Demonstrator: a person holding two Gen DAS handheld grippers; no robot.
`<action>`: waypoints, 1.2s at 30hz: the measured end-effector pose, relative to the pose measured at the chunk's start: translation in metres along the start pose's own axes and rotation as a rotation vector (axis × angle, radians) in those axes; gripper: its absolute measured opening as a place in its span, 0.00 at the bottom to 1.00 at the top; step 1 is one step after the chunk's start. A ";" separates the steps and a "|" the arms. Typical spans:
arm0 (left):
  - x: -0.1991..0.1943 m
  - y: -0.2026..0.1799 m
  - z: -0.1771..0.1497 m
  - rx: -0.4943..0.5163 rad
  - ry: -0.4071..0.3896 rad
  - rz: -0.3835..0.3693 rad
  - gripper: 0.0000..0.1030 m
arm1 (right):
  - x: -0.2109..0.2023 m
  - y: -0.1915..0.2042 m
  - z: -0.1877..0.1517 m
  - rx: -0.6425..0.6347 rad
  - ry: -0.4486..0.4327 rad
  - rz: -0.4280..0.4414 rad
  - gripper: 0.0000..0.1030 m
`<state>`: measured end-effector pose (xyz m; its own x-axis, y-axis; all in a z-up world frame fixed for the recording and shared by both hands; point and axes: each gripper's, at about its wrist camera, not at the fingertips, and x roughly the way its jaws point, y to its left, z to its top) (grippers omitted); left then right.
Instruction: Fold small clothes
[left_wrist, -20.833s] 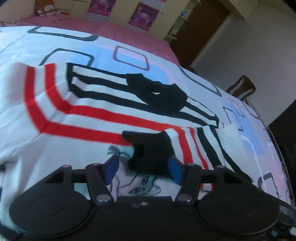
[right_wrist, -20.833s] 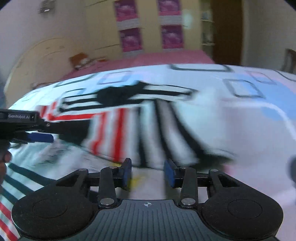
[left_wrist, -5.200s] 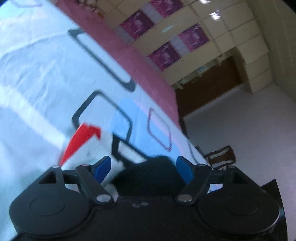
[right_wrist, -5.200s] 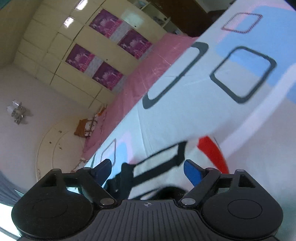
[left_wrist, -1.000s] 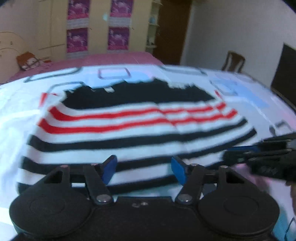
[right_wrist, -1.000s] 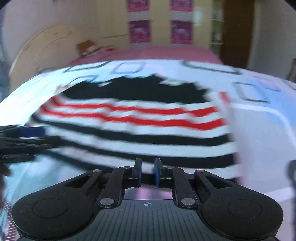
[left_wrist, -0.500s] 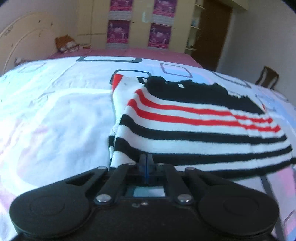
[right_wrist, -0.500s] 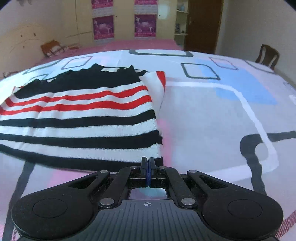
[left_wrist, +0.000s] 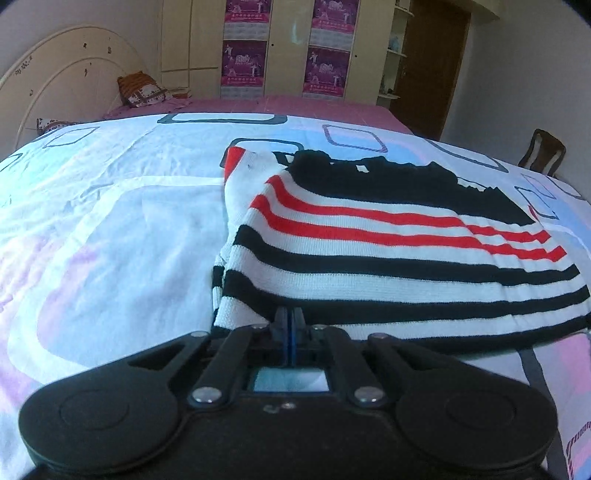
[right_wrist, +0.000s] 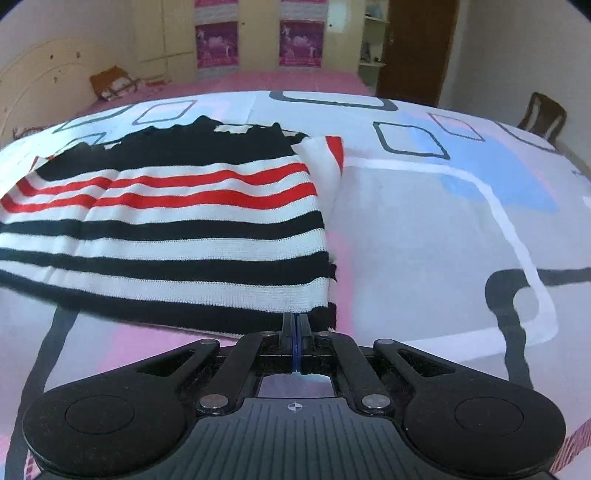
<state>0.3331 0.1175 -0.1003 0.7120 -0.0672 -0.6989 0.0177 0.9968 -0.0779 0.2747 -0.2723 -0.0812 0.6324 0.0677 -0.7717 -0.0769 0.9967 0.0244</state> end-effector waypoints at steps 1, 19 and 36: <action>0.000 0.001 0.000 0.003 0.001 0.000 0.03 | -0.003 -0.001 0.000 0.011 -0.014 0.000 0.00; 0.005 -0.001 0.001 0.010 0.010 0.007 0.03 | 0.002 -0.003 -0.005 -0.022 0.006 0.003 0.00; -0.014 0.039 -0.030 -0.584 -0.036 -0.141 0.59 | -0.034 0.014 0.007 0.069 -0.161 0.132 0.18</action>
<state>0.3027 0.1563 -0.1151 0.7543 -0.1851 -0.6298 -0.2676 0.7894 -0.5525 0.2572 -0.2607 -0.0500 0.7359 0.1987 -0.6473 -0.1180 0.9790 0.1664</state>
